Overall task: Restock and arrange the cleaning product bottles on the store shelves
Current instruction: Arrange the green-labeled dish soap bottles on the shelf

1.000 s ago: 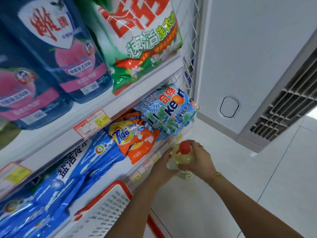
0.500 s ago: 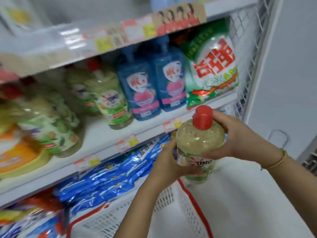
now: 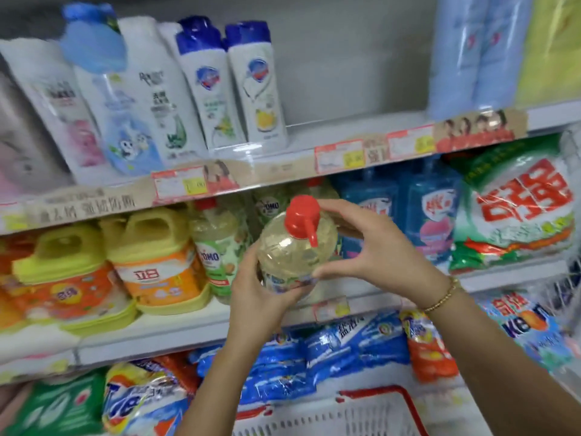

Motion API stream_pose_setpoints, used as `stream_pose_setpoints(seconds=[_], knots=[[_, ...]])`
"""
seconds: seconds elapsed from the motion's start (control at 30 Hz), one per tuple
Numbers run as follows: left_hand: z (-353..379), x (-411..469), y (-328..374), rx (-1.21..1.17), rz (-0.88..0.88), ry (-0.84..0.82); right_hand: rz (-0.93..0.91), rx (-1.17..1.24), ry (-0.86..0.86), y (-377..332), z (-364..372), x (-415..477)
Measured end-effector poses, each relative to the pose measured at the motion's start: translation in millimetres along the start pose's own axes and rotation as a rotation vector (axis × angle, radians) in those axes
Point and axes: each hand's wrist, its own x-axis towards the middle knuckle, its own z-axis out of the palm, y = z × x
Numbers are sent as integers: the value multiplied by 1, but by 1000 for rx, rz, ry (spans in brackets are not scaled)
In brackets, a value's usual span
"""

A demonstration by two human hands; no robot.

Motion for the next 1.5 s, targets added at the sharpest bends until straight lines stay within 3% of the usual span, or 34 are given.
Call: stream_pose_setpoints(seconds=[0.17,0.33,0.4,0.5,0.7,1.07,1.27,1.5], knots=[[21,21,-35,-25,-44,174,233,-159,129,55,36,-1],[35,40,-67,66,-110,246,528,-527,-122,141,62,-30],[36,48,-79,86,-149,246,454,-608,-55,163,75,-39],[36,61,-92,92,-201,236,279,-699,186,181,94,-48],[29,84,-103,57,-328,165,215,-732,324,186,106,-47],[54,86,-130,-11,-494,142,230,-704,303,186,107,-47],[77,89,-133,4,-576,274,234,-665,286,186,104,-49],[85,112,-130,57,-671,318,199,-692,310,192,107,-48]])
